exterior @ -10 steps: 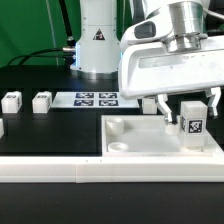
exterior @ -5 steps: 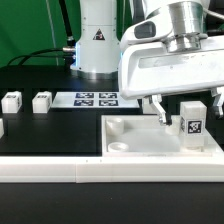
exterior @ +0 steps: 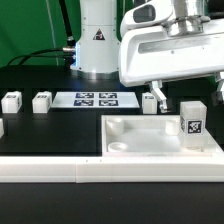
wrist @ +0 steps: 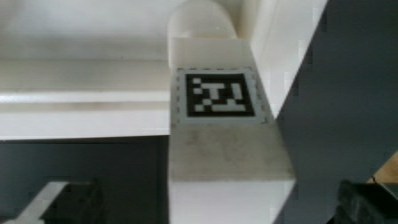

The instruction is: Assemble square table

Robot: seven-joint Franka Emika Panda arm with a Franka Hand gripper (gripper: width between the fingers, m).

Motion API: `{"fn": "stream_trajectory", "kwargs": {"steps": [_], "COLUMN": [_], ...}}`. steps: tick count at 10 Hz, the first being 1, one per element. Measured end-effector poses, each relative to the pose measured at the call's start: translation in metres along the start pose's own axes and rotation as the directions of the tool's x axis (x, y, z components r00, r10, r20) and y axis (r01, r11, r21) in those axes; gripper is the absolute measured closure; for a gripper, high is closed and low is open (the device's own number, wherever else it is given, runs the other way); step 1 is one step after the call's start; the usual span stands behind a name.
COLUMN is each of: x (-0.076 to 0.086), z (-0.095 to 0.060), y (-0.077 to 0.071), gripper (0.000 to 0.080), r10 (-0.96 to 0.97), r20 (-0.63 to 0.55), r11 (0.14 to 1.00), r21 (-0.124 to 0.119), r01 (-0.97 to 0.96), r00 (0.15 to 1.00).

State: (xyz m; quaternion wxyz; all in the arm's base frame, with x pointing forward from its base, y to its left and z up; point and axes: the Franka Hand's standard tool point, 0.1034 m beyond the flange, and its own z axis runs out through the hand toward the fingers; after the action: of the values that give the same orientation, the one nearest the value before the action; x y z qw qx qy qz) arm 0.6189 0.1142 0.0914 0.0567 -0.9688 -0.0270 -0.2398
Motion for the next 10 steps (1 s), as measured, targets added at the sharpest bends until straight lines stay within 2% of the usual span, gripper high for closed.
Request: {"fn": "stream_trajectory", "kwargs": {"steps": [2, 4, 5, 6, 7, 8, 10], "x": [-0.0017, -0.0082, -0.0036, -0.0048, -0.0095, -0.0062, -0.0065], "z": [0.0008, 0.0056, 0.0060, 0.0067, 0.0051, 0.0034, 0.0043], "y": [-0.0008, -0.0037, -0.0028, -0.0008, -0.0008, 0.0012, 0.0016], "gripper": [0.0150, 0.0150, 0.0150, 0.0150, 0.0150, 0.0150, 0.0150], "r10": [0.000, 0.015, 0.026, 0.032, 0.034, 0.013, 0.020], "r20": [0.019, 0.174, 0.223, 0.266, 0.359, 0.411, 0.417], "r11": [1.000, 1.000, 0.999, 0.999, 0.998, 0.998, 0.998], "r21": [0.003, 0.023, 0.026, 0.027, 0.034, 0.052, 0.051], "r01": [0.000, -0.019, -0.033, -0.041, -0.050, -0.038, -0.045], "r00": [1.000, 0.985, 0.975, 0.963, 0.933, 0.911, 0.909]}}
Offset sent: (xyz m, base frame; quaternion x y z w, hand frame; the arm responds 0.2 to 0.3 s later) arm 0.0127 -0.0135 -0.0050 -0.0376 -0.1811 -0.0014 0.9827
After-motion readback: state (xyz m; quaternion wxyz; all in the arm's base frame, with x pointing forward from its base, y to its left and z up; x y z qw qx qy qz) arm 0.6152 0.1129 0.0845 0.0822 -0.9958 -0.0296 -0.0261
